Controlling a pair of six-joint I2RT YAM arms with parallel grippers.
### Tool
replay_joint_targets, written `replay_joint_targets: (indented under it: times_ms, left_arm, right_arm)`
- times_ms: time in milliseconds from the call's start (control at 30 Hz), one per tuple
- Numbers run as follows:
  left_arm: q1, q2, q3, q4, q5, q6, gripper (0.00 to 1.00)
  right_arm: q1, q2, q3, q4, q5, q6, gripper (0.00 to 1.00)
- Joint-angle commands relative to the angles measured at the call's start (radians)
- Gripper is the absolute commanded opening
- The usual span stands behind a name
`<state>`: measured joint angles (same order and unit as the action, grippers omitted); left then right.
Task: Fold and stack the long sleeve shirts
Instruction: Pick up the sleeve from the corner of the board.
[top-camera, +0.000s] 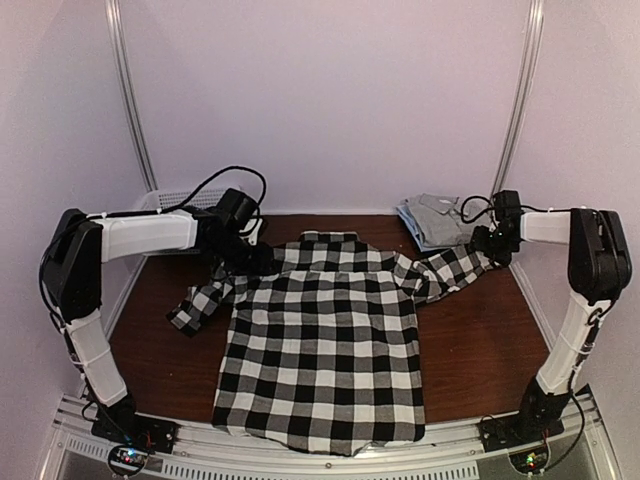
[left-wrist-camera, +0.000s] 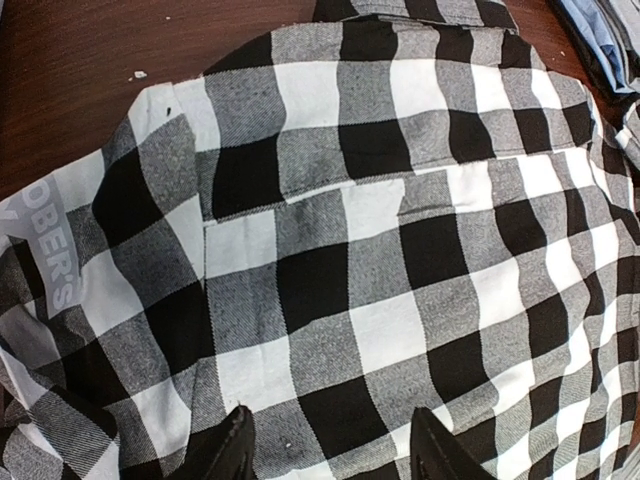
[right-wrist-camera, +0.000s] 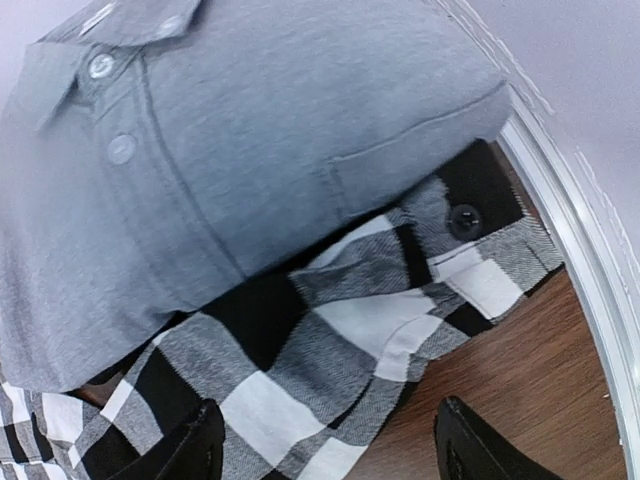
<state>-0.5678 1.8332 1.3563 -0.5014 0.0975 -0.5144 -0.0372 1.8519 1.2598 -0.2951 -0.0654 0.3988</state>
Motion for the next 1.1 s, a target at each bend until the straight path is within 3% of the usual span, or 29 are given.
replay_joint_targets:
  times_ms: [0, 367, 833, 1067]
  left_arm:
    - [-0.009, -0.033, 0.011, 0.01, 0.024, 0.004, 0.54]
    - [-0.01, -0.048, -0.009, 0.013, 0.027, -0.001, 0.54]
    - [-0.01, -0.051, 0.003, -0.006, 0.018, -0.003, 0.53]
    - [-0.01, -0.061, 0.009, -0.02, 0.005, 0.001, 0.53]
  right_arm:
    - [-0.073, -0.019, -0.042, 0.126, -0.091, 0.063, 0.73]
    - [-0.148, 0.044, -0.092, 0.347, -0.249, 0.192, 0.71]
    - [-0.173, 0.144, -0.077, 0.447, -0.274, 0.294, 0.53]
    - [-0.184, 0.167, -0.08, 0.507, -0.267, 0.289, 0.39]
